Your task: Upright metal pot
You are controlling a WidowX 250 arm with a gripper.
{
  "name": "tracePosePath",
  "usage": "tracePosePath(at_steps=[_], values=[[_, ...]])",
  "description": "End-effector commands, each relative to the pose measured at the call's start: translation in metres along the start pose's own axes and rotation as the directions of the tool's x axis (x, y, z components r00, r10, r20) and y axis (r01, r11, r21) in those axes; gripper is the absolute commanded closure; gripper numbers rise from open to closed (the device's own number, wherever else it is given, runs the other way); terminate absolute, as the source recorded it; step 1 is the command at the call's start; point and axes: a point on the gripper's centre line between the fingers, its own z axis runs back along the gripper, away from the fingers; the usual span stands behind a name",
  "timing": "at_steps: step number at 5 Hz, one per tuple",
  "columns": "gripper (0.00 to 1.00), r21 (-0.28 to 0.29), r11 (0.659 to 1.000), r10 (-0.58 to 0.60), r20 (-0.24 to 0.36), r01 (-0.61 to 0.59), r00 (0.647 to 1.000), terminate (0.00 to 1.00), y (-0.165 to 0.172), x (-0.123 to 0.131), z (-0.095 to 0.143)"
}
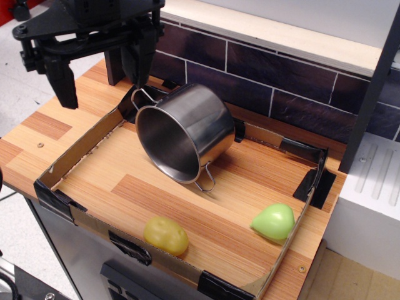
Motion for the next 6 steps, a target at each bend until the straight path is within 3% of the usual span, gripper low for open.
tracePosePath(at_steps=[1,3,4,5,6], values=[[0.00,0.000,1.000,0.000,0.000,0.000,1.000,0.00,0.000,0.000,0.000],[0.00,-0.053,0.981,0.186,0.031,-0.184,0.982,0.00,-0.023,0.027,0.010],[0.00,-0.085,0.945,0.323,0.077,-0.317,0.943,0.00,-0.031,0.043,0.010],[0.00,-0.021,0.914,0.404,0.132,-0.405,0.905,0.00,-0.037,0.054,0.007],[0.00,-0.002,0.887,0.455,0.180,-0.462,0.872,0.00,-0.046,0.065,-0.001]])
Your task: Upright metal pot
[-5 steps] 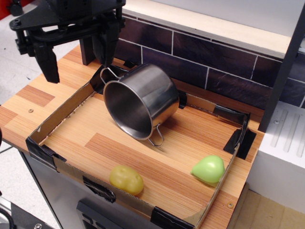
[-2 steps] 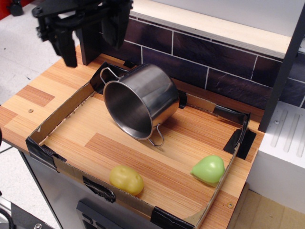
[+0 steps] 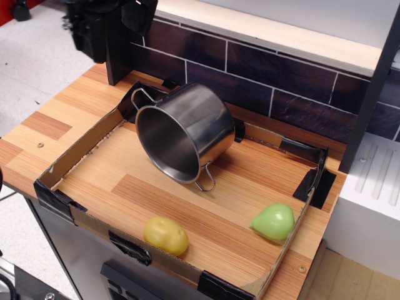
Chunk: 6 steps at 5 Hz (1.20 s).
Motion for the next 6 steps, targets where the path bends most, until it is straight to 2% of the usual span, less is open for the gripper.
tracePosePath(at_steps=[1,2,3,4,6], values=[[0.00,0.025,0.994,0.106,0.107,-0.109,0.989,0.00,-0.019,0.013,-0.003],[0.00,0.076,0.989,0.114,0.172,-0.129,0.978,0.00,-0.022,0.011,-0.013],[0.00,0.053,0.984,0.156,0.217,-0.172,0.963,0.00,-0.027,0.014,-0.020],[0.00,0.083,0.973,0.189,0.263,-0.217,0.946,0.00,-0.033,0.015,-0.033],[0.00,0.111,0.966,0.192,0.296,-0.233,0.936,0.00,-0.032,0.010,-0.047]])
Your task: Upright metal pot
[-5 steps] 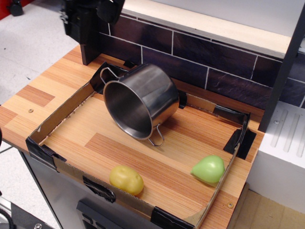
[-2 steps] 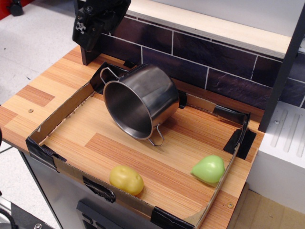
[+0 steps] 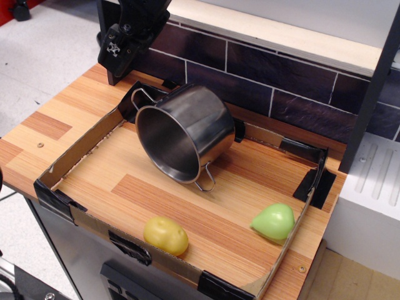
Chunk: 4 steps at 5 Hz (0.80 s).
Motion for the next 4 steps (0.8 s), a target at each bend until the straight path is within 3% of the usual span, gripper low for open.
tracePosePath(at_steps=[1,4], values=[[0.00,0.000,1.000,0.013,0.027,-0.013,1.000,0.00,0.001,-0.001,-0.004],[0.00,0.078,0.993,-0.092,-0.026,0.094,0.995,0.00,0.003,-0.017,-0.018]])
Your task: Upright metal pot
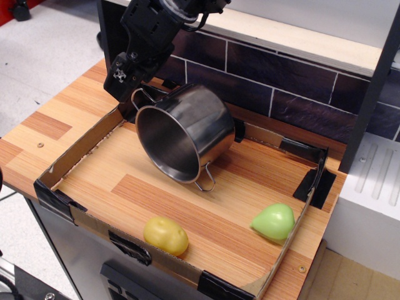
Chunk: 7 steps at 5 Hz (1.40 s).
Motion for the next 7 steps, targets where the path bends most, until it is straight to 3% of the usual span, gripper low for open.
tracePosePath(at_steps=[1,3,4,6,7], values=[[0.00,0.015,1.000,-0.012,-0.017,0.012,1.000,0.00,-0.004,0.003,0.003],[0.00,0.058,0.998,-0.034,-0.030,0.036,0.999,0.00,-0.004,0.001,-0.002],[1.00,0.051,0.997,-0.064,-0.014,0.065,0.998,0.00,-0.002,-0.001,-0.005],[1.00,0.021,0.997,-0.079,0.010,0.079,0.997,0.00,-0.001,0.000,-0.009],[1.00,0.037,0.997,-0.069,-0.013,0.070,0.998,0.00,0.001,0.003,-0.008]])
